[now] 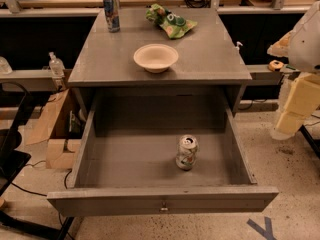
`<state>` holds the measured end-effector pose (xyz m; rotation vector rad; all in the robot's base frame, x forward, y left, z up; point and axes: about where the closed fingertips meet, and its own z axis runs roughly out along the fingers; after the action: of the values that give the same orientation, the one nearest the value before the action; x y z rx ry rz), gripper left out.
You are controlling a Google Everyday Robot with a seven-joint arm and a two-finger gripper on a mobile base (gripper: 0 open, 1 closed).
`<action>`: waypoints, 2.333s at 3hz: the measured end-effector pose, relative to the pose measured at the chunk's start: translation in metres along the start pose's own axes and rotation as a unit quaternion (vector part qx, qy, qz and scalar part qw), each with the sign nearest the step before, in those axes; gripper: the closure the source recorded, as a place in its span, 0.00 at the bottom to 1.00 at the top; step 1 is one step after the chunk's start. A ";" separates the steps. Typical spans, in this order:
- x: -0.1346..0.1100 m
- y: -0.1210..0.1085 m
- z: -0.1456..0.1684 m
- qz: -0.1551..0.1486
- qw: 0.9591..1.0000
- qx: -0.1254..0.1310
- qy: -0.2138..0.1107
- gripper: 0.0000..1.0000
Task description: Pick 7up can from top drawer and place on counter
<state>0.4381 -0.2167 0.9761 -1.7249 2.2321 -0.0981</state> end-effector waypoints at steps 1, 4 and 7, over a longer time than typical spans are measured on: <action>0.000 0.000 0.000 0.000 1.000 0.000 0.000 0.00; -0.001 -0.001 0.111 -0.007 0.981 -0.027 -0.194 0.00; -0.066 -0.047 0.233 -0.014 0.887 0.002 -0.462 0.00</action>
Offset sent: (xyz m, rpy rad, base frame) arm 0.0065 0.0029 -0.0156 0.0945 -0.0110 0.0243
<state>0.5636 -0.1339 0.7808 -1.3566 1.4758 0.5896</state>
